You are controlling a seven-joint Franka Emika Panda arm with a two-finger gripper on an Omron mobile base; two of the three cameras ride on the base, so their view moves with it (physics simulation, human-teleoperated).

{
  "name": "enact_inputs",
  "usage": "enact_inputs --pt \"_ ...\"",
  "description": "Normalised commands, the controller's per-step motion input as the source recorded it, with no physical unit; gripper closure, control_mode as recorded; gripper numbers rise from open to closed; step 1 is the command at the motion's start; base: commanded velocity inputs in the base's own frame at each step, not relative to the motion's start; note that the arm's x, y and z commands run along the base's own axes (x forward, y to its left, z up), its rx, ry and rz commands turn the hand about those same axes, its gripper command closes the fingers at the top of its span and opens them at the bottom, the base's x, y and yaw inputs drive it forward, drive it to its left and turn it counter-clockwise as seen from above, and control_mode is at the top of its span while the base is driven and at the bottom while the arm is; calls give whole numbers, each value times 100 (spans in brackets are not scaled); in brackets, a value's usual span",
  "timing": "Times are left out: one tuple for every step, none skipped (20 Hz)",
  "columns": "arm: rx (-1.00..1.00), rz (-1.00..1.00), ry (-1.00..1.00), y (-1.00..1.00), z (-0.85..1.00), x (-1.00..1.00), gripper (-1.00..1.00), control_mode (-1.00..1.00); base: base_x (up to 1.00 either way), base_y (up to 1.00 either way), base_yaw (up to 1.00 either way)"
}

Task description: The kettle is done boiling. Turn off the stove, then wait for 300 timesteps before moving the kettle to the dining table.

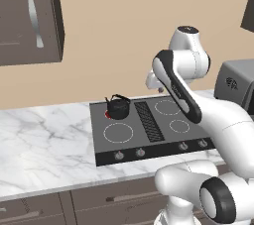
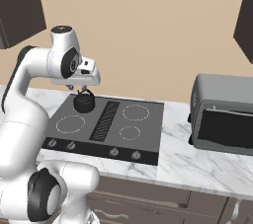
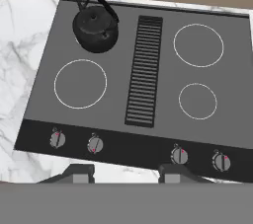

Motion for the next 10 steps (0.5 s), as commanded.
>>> enact_inputs --pt "0 0 -3 0 0 0 -100 -100 0 0 0" --pt "0 2 -3 0 0 0 -100 -100 0 0 0" --pt "-9 5 -12 10 0 0 -100 -100 0 0 0" --pt "-7 10 -10 0 0 0 -100 -100 0 0 0" --pt "-9 15 -14 0 0 0 -100 -100 0 0 0" --pt "-5 18 -9 0 0 0 -100 -100 0 0 0" --pt "-4 21 -8 7 0 0 -100 -100 0 0 0" --pt "-2 24 -5 9 0 0 -100 -100 0 0 0" --pt "-3 25 -1 13 0 0 -100 -100 0 0 0" --pt "-3 26 0 18 0 0 -100 -100 0 0 0"
